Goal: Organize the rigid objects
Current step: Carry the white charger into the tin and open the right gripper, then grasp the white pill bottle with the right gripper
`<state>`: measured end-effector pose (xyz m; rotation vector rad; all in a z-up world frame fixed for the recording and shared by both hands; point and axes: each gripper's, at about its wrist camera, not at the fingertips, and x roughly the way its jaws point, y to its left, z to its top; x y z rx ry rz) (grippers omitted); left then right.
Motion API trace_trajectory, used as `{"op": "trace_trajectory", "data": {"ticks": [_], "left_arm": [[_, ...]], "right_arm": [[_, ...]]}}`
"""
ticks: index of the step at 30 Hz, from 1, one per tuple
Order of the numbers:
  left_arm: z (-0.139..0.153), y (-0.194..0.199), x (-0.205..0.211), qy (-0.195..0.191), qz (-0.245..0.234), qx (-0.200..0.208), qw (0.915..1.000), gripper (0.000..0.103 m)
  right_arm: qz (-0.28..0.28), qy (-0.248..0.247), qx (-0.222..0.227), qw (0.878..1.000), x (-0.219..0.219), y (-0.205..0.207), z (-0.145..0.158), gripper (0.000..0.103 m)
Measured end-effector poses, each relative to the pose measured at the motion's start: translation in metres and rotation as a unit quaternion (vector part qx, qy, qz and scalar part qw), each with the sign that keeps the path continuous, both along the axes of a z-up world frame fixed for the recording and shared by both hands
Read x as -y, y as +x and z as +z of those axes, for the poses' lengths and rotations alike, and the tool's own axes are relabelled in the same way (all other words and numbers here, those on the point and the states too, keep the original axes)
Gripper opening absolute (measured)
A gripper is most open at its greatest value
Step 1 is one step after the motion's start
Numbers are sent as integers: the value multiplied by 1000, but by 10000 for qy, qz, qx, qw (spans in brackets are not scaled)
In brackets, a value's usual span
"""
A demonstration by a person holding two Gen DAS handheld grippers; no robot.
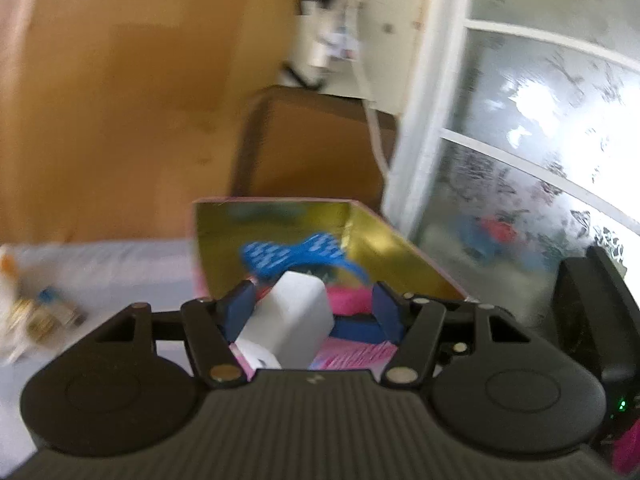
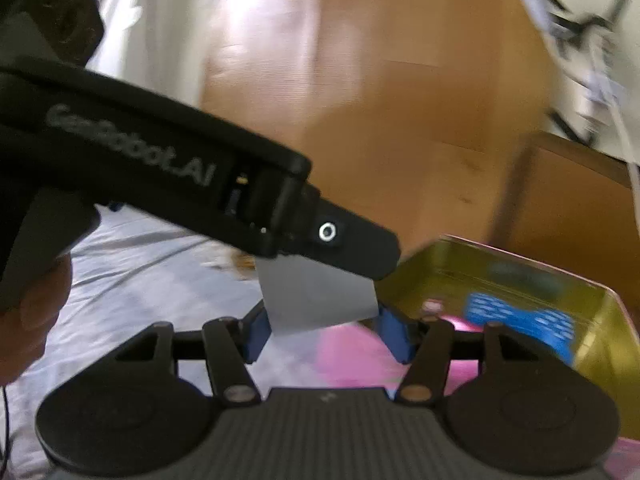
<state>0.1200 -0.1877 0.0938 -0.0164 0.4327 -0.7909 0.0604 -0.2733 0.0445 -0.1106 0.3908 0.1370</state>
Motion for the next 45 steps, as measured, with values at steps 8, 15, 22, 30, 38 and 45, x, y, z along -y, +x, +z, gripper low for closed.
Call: {"op": "trace_trajectory", "data": {"ticks": [8,15,22,30,38,45], "left_arm": [[-15,27,61,155,-201,-118,9996,67],[-40,49,35,276,565,-531,9966,68],[-38,29,-34,67,1064,-315,9938,68],[-73,5,-158,570,2228,-161,9731,69],[-96,10,-240,506,3358,-297,9401,72],[-94,2,-259,-453,3343,-213,9411,74]], "right_arm": [[-928,58,-214,9954,69,22,-12,56],[-1317,252,-167,9908,89,21,-17,60],[-1446,633,176,9873,85,3,-7,59],[-202,547,363,9976,-2,16,24,59],[524,1383,-725,9863,-94,152,13,59],[-24,1794,-1805,9671,-149,311,-15,59]]}}
